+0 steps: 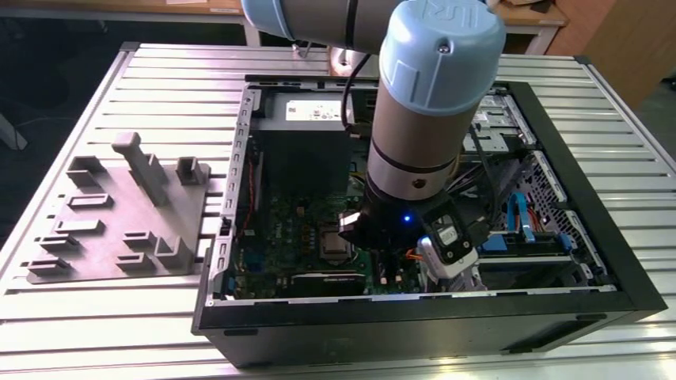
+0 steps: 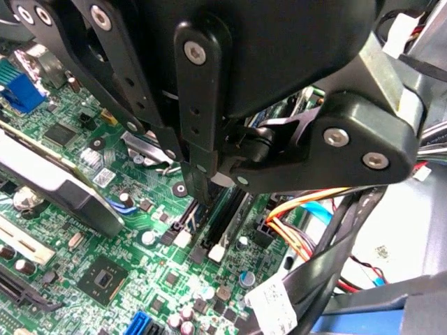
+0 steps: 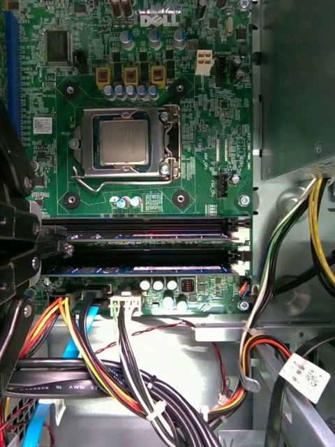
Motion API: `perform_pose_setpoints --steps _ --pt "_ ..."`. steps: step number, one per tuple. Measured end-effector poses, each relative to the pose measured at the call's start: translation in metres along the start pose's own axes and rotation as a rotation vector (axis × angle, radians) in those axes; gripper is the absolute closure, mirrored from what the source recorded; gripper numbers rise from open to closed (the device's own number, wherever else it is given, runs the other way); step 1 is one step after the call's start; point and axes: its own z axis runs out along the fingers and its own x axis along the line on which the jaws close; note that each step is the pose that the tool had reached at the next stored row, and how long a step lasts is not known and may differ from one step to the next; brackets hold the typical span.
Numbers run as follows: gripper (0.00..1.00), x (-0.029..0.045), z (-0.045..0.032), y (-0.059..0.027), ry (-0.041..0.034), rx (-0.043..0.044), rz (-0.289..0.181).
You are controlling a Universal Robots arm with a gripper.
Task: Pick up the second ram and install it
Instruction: 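Press down the second ram until it locks into place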
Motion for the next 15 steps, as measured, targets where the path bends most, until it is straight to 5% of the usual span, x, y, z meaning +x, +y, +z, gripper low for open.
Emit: perform_pose_setpoints --steps 10,15 --pt "0.9 0.0 0.0007 0.0001 -0.0001 -0.0004 0.0" --pt "0.9 -0.0005 -0.0176 0.0002 -0.0003 -0.0009 0.0"
